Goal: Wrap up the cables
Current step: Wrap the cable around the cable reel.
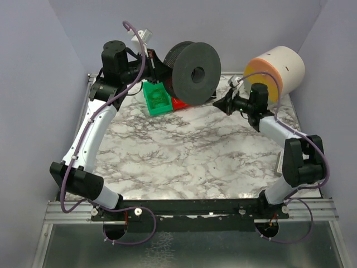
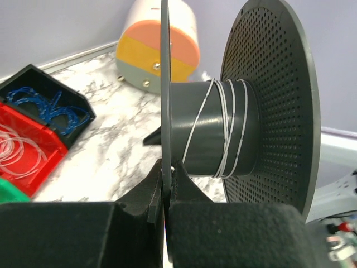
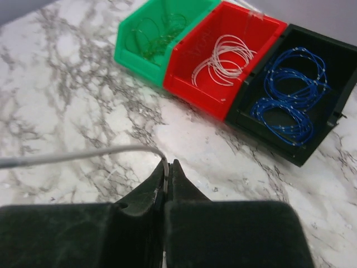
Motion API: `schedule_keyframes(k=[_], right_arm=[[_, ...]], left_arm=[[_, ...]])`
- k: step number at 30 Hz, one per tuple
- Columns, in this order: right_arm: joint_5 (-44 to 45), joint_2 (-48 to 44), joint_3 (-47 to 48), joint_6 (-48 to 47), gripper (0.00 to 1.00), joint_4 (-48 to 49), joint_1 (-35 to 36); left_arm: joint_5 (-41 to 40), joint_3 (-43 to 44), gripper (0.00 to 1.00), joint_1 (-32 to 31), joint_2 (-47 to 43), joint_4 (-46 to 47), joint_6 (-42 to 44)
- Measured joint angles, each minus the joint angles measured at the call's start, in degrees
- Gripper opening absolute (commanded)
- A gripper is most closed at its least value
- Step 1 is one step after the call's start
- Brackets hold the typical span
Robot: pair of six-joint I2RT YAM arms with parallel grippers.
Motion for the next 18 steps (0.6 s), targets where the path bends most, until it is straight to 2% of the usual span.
schedule_keyframes(k=[6, 9, 14, 18], right_arm=[[-12.79, 2.1, 14.16, 4.24, 0.0, -13.53, -4.09], [-17.0, 2.1, 17.46, 4.17, 0.0, -19.26, -5.03], [-19.39, 2.67, 20.57, 1.2, 0.01, -29.27, -5.88], [-16.52, 6.08, 24.68, -0.5, 0.01, -34.86, -7.28]], left_arm=[[-6.54, 2.34, 0.0, -3.5, 0.15, -9.07, 14.32], [-11.34, 3.37, 0.0, -6.73, 0.44, -12.5, 20.39], [-17.84, 3.58, 0.0, -11.04, 1.46, -16.7, 28.96], [-18.93, 3.61, 0.0, -11.34, 2.51, -18.84, 32.17]])
